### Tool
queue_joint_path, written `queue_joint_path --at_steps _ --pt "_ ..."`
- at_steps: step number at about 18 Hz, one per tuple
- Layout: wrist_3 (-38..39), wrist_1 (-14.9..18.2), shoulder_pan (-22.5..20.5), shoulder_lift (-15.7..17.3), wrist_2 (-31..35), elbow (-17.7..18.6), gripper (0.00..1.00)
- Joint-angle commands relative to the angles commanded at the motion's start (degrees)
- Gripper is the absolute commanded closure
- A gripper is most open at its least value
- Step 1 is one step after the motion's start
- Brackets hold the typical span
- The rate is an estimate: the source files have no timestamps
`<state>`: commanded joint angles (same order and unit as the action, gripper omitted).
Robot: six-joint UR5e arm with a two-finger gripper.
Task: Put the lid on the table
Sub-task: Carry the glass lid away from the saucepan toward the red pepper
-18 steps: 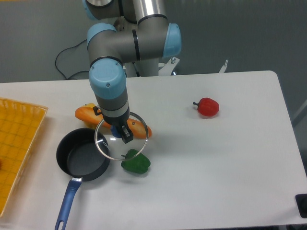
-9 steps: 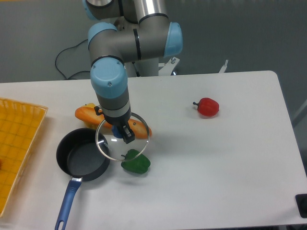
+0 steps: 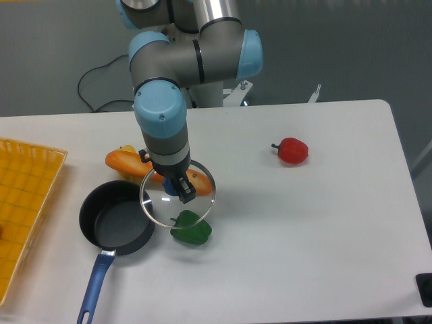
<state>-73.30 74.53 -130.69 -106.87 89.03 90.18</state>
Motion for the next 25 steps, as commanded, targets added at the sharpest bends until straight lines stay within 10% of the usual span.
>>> queue_joint_path --at_steps 25 --pt "-9.2 -6.1 -10.3 -3.6 0.3 0.9 0.37"
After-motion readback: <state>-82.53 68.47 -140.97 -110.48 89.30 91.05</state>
